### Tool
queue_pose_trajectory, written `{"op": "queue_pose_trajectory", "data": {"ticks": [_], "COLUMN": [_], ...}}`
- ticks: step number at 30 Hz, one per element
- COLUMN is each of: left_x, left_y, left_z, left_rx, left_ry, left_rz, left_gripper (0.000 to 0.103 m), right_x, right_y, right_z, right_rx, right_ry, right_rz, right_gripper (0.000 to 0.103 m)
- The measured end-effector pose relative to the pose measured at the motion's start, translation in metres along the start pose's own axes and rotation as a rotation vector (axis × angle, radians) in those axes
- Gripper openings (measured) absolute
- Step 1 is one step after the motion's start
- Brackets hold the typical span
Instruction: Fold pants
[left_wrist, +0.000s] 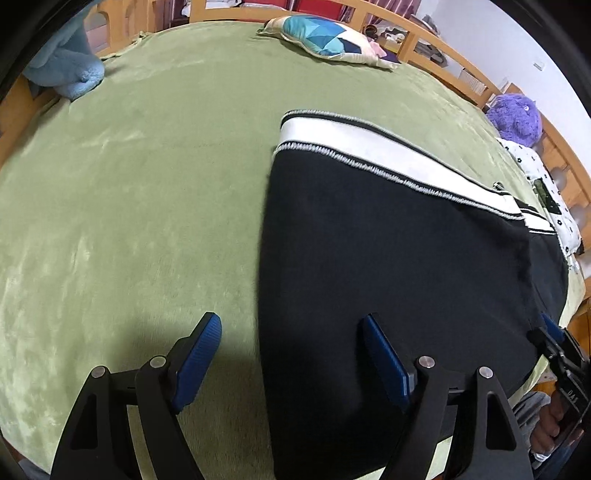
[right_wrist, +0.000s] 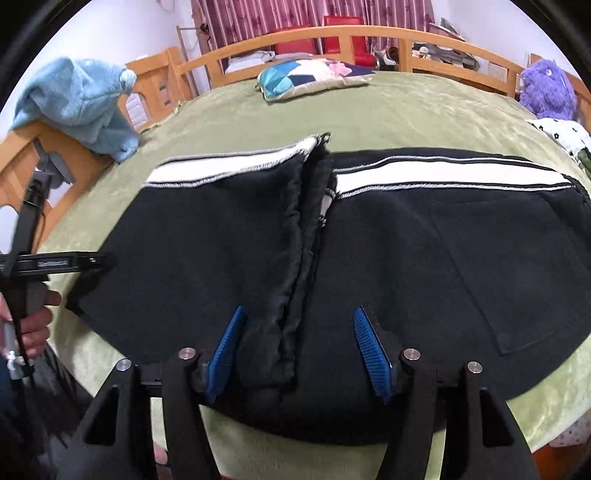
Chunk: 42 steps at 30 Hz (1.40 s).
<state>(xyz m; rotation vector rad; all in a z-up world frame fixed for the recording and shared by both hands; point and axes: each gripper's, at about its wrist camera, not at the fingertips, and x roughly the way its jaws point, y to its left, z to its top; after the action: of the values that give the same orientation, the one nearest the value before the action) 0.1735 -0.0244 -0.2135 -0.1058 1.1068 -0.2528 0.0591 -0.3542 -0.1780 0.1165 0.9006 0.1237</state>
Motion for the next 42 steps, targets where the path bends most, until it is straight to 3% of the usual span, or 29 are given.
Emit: {"op": "queue_pose_trajectory", "data": {"ticks": [3, 7, 10, 13, 16, 19, 21, 23, 27, 28, 29, 31, 33, 38, 42], "left_x": [0.004, 0.014, 0.019, 0.023, 0.026, 0.032, 0.038, 0.043, 0.051, 0.052, 0.052, 0.047, 0.038, 0.005, -0.019], "left_y": [-0.002, -0.005, -0.003, -0.005, -0.010, -0.011, -0.008, -0.002, 0.001, -0.003, -0.006, -0.012, -0.015, -0.005, 0.016], "left_z": [0.010, 0.022, 0.031, 0.036, 0.041, 0.047, 0.053, 0.059, 0.066, 0.067, 0.068, 0.069, 0.069, 0.076, 0.089], "left_rx": [0.008, -0.003, -0.010, 0.005, 0.011, 0.009, -0.024, -0.070, -0.090, -0.071, -0.049, 0.005, 0.024, -0.027, -0.045], "left_ry": [-0.011, -0.012, 0.007, 0.000, -0.008, -0.007, 0.005, 0.019, 0.015, 0.014, 0.015, -0.001, -0.023, -0.080, -0.104], "left_rz": [0.006, 0.003, -0.033, -0.039, -0.055, -0.069, -0.100, -0.147, -0.184, -0.176, -0.172, -0.163, -0.152, -0.201, -0.296], "left_gripper": [0.076, 0.076, 0.068, 0.055, 0.050, 0.050, 0.052, 0.053, 0.053, 0.048, 0.034, 0.020, 0.013, 0.012, 0.012], "right_x": [-0.023, -0.049, -0.061, -0.062, -0.054, -0.039, -0.029, -0.020, -0.006, -0.003, -0.002, -0.002, -0.006, -0.033, -0.064], "right_y": [-0.019, -0.059, -0.106, -0.157, -0.203, -0.237, -0.260, -0.277, -0.295, -0.297, -0.298, -0.298, -0.298, -0.258, -0.216], "right_z": [0.003, 0.005, 0.005, 0.003, 0.000, -0.002, -0.002, 0.000, 0.007, 0.009, 0.011, 0.015, 0.019, 0.049, 0.079], "right_rx": [-0.006, 0.007, 0.088, 0.226, 0.346, 0.430, 0.501, 0.561, 0.588, 0.591, 0.596, 0.586, 0.597, 0.535, 0.482], "right_ry": [-0.075, -0.120, -0.142, -0.116, -0.086, -0.060, -0.059, -0.088, -0.150, -0.154, -0.159, -0.163, -0.164, -0.198, -0.262], "right_rz": [-0.066, -0.279, -0.406, -0.424, -0.418, -0.403, -0.338, -0.254, -0.204, -0.201, -0.205, -0.225, -0.255, -0.317, -0.320], "right_gripper": [0.062, 0.062, 0.062, 0.062, 0.063, 0.065, 0.071, 0.075, 0.080, 0.078, 0.073, 0.042, 0.024, 0.017, 0.016]}}
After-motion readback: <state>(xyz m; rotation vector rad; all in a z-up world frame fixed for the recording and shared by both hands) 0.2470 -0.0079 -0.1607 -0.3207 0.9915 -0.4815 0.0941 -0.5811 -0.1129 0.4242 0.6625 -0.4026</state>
